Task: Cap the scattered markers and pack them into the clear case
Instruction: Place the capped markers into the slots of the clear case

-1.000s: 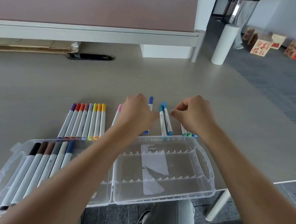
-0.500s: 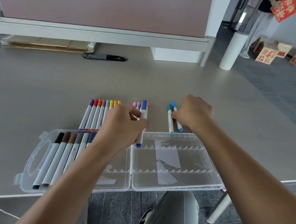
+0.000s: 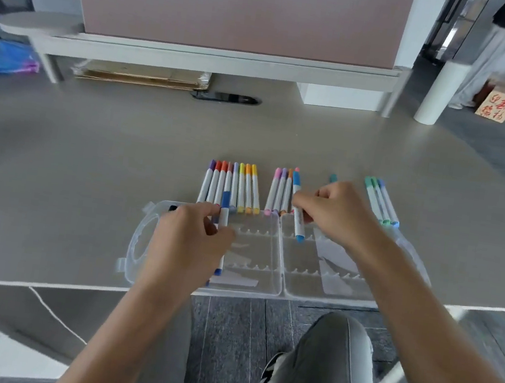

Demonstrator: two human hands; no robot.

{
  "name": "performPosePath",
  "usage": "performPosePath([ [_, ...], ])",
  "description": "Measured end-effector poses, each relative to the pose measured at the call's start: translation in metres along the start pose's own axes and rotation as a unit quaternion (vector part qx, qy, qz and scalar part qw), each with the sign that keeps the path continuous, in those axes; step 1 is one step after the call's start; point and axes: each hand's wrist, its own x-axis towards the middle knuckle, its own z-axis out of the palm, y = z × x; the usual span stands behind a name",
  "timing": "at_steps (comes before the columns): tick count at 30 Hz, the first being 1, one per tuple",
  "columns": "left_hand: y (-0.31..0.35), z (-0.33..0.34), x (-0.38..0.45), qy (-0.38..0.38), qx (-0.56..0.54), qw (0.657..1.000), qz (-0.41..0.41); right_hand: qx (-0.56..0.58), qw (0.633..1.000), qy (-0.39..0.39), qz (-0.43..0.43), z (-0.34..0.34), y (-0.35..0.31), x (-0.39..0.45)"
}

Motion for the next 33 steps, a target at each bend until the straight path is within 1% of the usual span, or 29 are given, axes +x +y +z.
performPosePath([
  [3,-0.01,-0.009,-0.006,0.012,0.033,0.999,0.01,0.007,1.0,-0.005,-0.007,0.019,0.001,-0.009],
  [7,-0.01,-0.008,-0.01,-0.007,0.135,0.991,-0.001,0.002,1.0,-0.008,-0.022,0.032,-0.001,-0.02],
  [10,-0.005,-0.003,-0.009,0.006,0.186,0.982,0.019,-0.01,0.999,-0.001,-0.033,0.034,-0.003,-0.026],
  [12,-0.006,-0.001,-0.008,0.014,0.197,0.98,0.023,-0.021,0.999,0.001,-0.04,0.034,-0.004,-0.03],
  [14,-0.009,0.001,-0.009,0.007,0.18,0.983,0.023,-0.027,0.999,-0.001,-0.04,0.034,-0.004,-0.033],
  [20,-0.022,0.003,-0.013,0.02,0.159,0.985,0.07,-0.02,0.999,-0.015,-0.034,0.039,-0.003,-0.037],
  [26,-0.032,0.005,-0.014,0.019,0.217,0.971,0.095,-0.04,0.998,-0.013,-0.037,0.043,-0.008,-0.04],
  [30,-0.036,0.005,-0.016,0.011,0.281,0.953,0.113,-0.034,0.999,-0.008,-0.042,0.048,-0.01,-0.042],
  [33,-0.038,0.005,-0.018,0.014,0.285,0.95,0.125,-0.055,0.997,-0.012,-0.045,0.053,-0.013,-0.046],
])
